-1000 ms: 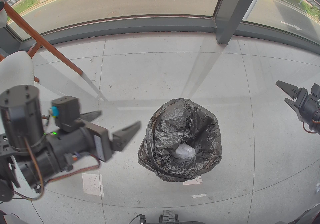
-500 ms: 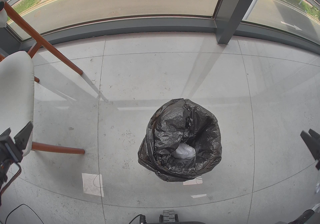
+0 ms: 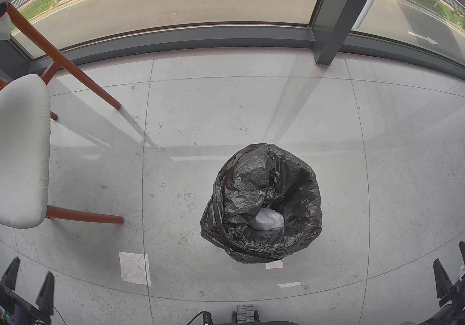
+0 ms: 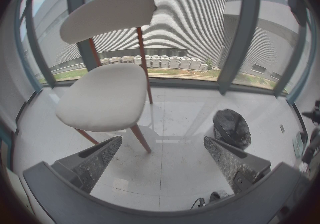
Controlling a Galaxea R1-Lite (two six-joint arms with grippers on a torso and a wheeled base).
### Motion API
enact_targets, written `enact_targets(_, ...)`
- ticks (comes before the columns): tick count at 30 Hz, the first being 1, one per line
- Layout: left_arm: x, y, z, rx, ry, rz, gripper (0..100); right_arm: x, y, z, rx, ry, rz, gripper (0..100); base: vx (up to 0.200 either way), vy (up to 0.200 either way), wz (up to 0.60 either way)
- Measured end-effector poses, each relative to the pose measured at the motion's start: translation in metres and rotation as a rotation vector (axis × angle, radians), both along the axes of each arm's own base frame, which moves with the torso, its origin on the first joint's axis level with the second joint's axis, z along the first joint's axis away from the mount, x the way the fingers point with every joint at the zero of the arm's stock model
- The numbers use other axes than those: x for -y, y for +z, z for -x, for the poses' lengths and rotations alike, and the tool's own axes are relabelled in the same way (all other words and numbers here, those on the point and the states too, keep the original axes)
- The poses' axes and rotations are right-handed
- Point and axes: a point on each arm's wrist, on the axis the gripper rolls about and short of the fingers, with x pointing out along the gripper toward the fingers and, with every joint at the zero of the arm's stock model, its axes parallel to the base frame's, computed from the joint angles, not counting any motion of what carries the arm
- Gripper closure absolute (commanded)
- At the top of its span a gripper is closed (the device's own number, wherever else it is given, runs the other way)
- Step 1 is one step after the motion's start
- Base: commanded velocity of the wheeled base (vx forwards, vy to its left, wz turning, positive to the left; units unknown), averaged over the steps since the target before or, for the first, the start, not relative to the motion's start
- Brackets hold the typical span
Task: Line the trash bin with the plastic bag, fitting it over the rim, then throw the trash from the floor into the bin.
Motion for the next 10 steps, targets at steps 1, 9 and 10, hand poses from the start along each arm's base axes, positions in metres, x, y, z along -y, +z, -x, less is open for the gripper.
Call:
enact_targets(1, 0.0005, -0.0033, 0.0013, -0.003, -0.013, -0.015, 0, 0.0, -0.0022, 0.0012, 0.006, -0.003, 0.016, 0, 0.0, 0.0, 0.0)
enact_targets(9, 0.0013, -0.0087, 0.0054, 0.034, 0.013, -0.024, 0, 0.0, -0.0065, 0.0055, 0.047, -0.008, 0.03, 0, 0.0, 0.0, 0.0)
enact_targets(10, 0.0013, -0.0087, 0.0056, 0.037, 0.012, -0.027, 0, 0.0, -0.0066, 0.0057, 0.049, -0.008, 0.029, 0, 0.0, 0.0, 0.0)
